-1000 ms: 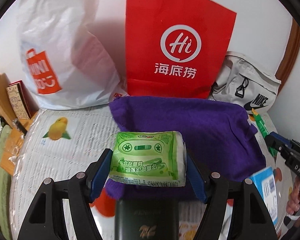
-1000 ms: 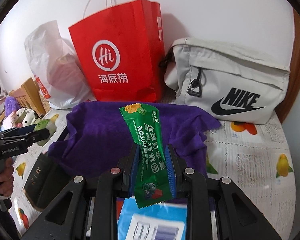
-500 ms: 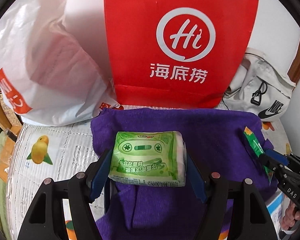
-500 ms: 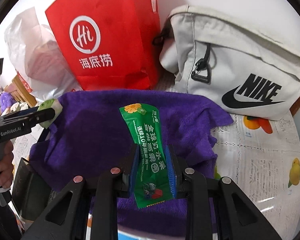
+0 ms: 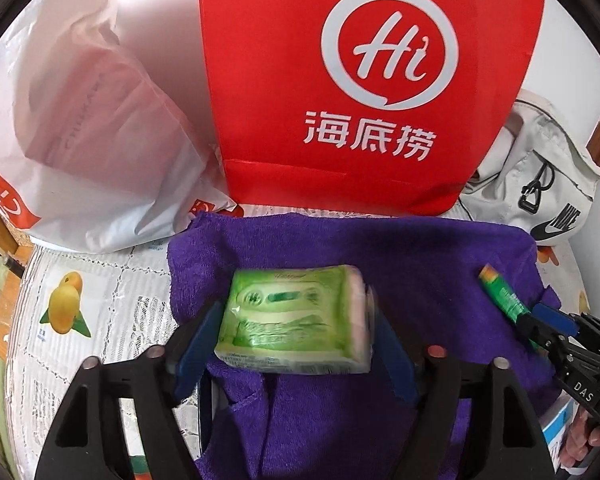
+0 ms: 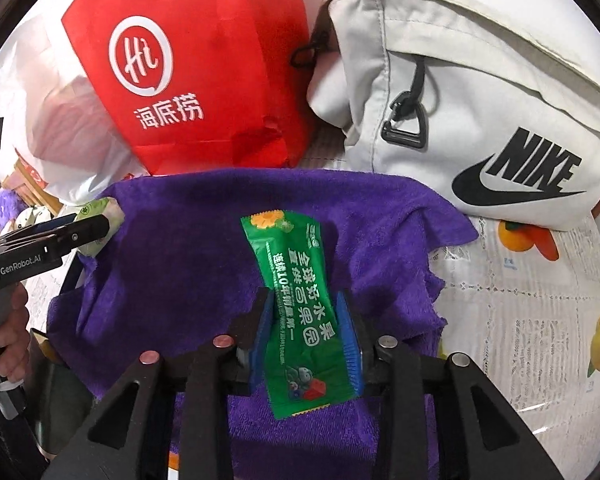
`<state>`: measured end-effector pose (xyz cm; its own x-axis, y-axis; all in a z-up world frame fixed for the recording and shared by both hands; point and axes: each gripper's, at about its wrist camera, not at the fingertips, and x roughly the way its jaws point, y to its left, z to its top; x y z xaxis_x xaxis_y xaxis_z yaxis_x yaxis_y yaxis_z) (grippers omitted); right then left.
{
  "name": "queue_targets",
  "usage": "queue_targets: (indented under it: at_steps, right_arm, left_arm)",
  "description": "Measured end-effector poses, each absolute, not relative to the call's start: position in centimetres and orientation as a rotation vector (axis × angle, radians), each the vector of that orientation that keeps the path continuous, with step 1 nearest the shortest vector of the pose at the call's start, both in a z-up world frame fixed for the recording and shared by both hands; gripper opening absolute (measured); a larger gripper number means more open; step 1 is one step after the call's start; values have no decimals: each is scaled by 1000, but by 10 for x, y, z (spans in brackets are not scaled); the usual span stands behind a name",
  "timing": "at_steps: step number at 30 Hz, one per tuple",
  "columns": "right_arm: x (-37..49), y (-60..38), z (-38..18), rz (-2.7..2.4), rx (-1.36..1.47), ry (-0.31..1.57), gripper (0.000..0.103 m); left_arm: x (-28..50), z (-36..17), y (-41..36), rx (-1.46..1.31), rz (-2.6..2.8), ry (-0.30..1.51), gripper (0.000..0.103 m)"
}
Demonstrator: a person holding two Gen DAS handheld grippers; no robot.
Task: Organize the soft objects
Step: 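Open the left tool onto the purple towel while the right tool releases the snack packet there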
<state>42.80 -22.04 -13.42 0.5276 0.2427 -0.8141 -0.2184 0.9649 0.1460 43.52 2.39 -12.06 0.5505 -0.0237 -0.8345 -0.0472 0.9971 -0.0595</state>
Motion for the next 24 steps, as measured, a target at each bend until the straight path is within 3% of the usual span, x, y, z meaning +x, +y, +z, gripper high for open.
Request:
queue_targets:
  at_steps: [1,3,4,24]
  right_arm:
    - [428,-221,-134,276,29,977,39]
    - [427,-222,-133,272,31,971,56]
    - [426,-222,-131,267,31,962,58]
    - [314,-221,-61,284,65,824,59]
  left_arm:
    - [436,-121,24,-80,21,990,87]
    - [435,-120,24,-79,25,990,87]
    - [434,-119,24,-79,24,989,87]
    - [312,-37,25,-77,21,838,87]
